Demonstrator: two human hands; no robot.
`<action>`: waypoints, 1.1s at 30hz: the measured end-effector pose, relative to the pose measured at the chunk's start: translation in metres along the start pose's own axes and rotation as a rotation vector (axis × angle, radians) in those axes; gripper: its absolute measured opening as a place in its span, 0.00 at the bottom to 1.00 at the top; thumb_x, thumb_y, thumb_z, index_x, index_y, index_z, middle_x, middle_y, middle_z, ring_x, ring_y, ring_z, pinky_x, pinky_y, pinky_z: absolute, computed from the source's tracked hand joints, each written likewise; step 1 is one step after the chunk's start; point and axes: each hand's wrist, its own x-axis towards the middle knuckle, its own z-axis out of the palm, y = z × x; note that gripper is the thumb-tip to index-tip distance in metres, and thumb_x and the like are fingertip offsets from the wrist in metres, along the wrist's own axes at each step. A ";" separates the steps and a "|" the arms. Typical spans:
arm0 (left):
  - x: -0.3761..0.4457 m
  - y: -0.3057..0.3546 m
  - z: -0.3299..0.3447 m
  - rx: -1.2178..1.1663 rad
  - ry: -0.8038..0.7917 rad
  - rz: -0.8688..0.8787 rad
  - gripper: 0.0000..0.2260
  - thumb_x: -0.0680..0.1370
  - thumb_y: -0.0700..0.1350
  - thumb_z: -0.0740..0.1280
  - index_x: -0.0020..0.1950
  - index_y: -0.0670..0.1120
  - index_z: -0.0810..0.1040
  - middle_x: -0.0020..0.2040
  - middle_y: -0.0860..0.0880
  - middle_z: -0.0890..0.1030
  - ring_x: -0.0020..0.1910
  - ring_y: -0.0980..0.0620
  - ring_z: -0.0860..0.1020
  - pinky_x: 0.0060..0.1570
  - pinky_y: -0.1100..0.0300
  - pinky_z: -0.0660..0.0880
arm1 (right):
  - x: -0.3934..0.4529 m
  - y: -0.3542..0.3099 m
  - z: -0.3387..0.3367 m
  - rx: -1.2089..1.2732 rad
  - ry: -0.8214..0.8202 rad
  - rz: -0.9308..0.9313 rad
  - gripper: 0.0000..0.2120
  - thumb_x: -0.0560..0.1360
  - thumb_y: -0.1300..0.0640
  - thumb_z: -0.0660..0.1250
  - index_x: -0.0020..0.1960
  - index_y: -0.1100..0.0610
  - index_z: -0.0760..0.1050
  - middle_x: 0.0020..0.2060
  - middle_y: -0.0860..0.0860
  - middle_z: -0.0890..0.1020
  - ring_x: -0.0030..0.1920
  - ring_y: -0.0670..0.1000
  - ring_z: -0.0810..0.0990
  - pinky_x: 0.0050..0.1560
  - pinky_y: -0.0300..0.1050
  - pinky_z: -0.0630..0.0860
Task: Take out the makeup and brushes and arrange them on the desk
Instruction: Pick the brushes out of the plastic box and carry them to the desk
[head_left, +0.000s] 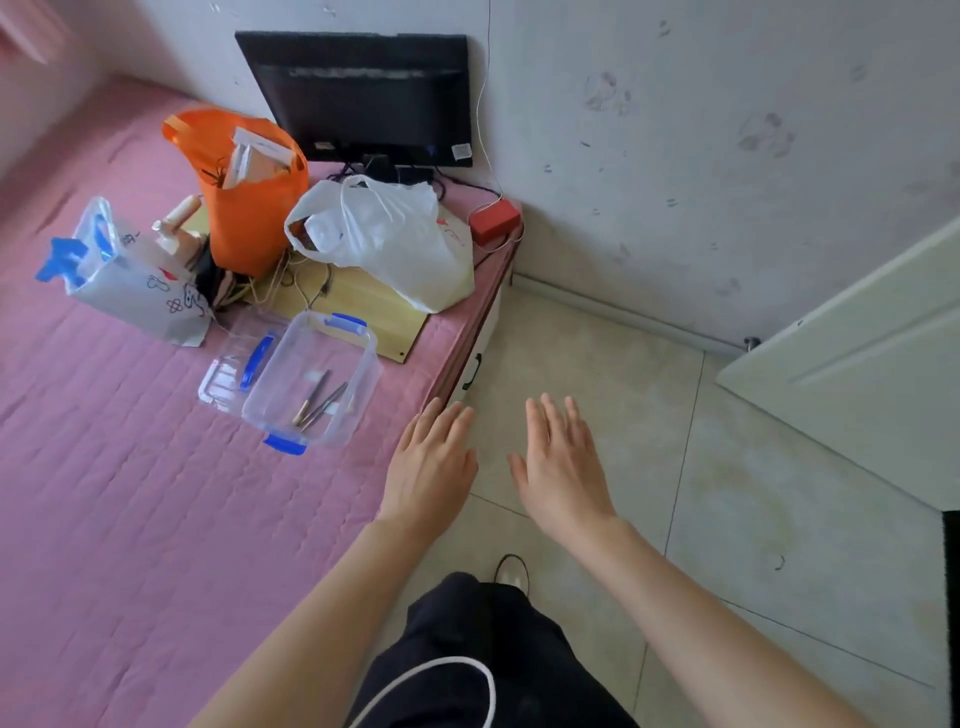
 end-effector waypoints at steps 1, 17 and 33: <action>0.008 -0.001 -0.002 -0.004 0.013 -0.013 0.21 0.79 0.44 0.62 0.72 0.44 0.67 0.72 0.47 0.69 0.75 0.45 0.60 0.74 0.52 0.58 | 0.010 0.002 -0.003 -0.003 -0.003 -0.012 0.32 0.81 0.46 0.51 0.77 0.60 0.45 0.77 0.58 0.51 0.77 0.61 0.43 0.76 0.55 0.50; 0.120 -0.103 -0.022 -0.001 0.060 -0.417 0.26 0.79 0.46 0.61 0.76 0.44 0.60 0.76 0.45 0.61 0.76 0.44 0.57 0.73 0.50 0.57 | 0.195 -0.055 -0.022 -0.144 -0.127 -0.317 0.32 0.82 0.45 0.48 0.78 0.60 0.41 0.77 0.60 0.46 0.76 0.62 0.42 0.76 0.55 0.47; 0.138 -0.177 -0.026 -0.056 0.087 -0.880 0.30 0.81 0.51 0.58 0.78 0.46 0.48 0.79 0.47 0.46 0.77 0.44 0.41 0.75 0.48 0.46 | 0.328 -0.158 0.001 -0.308 -0.284 -0.838 0.34 0.80 0.45 0.52 0.78 0.57 0.41 0.77 0.57 0.44 0.76 0.63 0.39 0.74 0.60 0.48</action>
